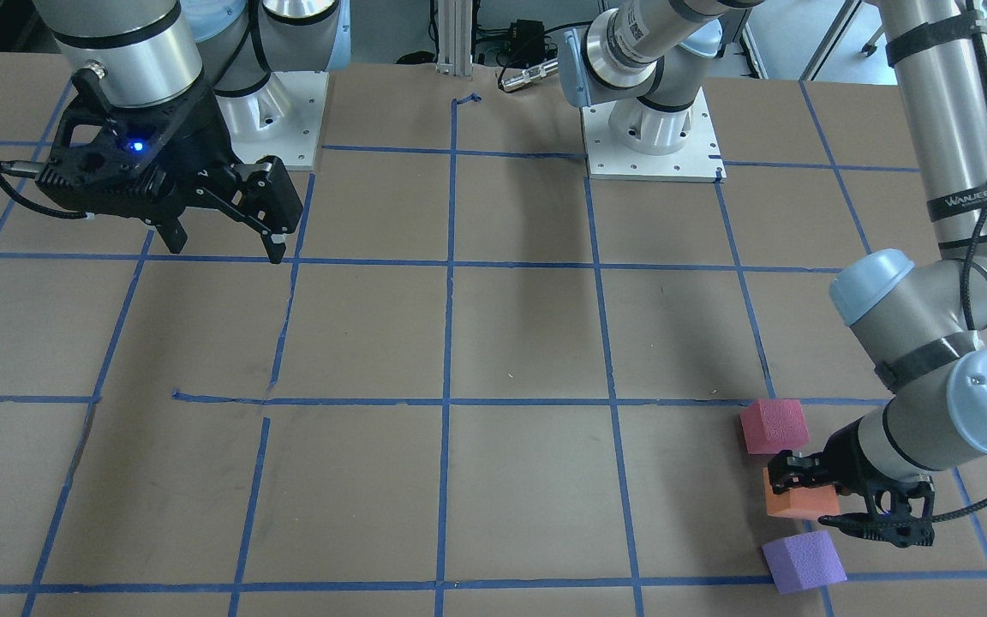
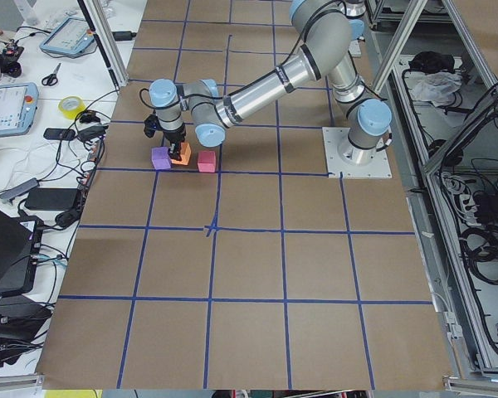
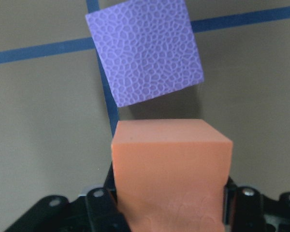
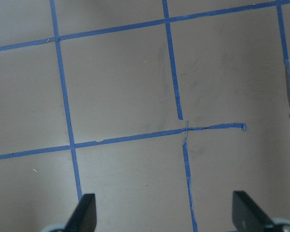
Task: Arrange blocks in a line
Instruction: 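Lower the orange cube between the purple and pink cubes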
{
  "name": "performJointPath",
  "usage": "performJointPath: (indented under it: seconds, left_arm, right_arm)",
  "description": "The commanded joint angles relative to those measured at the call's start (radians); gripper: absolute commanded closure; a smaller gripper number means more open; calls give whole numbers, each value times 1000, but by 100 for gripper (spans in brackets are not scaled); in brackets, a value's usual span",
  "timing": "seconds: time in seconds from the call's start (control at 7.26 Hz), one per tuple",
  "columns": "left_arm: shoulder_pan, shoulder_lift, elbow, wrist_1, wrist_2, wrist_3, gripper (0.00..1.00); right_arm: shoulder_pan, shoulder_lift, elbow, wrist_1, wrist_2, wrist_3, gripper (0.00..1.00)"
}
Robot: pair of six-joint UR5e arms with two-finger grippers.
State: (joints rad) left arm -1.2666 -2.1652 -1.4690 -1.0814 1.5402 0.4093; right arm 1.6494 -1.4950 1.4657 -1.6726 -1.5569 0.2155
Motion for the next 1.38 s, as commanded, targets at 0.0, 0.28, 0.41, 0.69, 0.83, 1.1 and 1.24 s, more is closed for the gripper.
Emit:
performJointPath:
  seconds: [0.0, 0.28, 0.41, 0.69, 0.83, 1.1, 1.24]
  left_arm:
    - [1, -5, -7, 2, 0, -13, 100]
    - [6, -10, -13, 3, 0, -13, 100]
    - [6, -10, -26, 21, 0, -17, 100]
    - [6, -14, -51, 80, 0, -14, 100]
    - [7, -16, -53, 80, 0, -9, 100]
    - [7, -22, -53, 81, 1, -7, 100]
    - [7, -24, -53, 81, 3, -7, 97]
  right_arm:
    - [0, -1, -4, 1, -3, -4, 0]
    - [-8, -1, -16, -1, -23, -13, 0]
    - [-8, -1, -19, -1, -41, -27, 0]
    - [-8, -2, -34, 1, -46, -27, 0]
    - [-8, -1, -42, -1, -45, -27, 0]
    - [-31, 1, -77, 16, -39, -30, 0]
    - [-33, 1, -77, 19, -37, -30, 0]
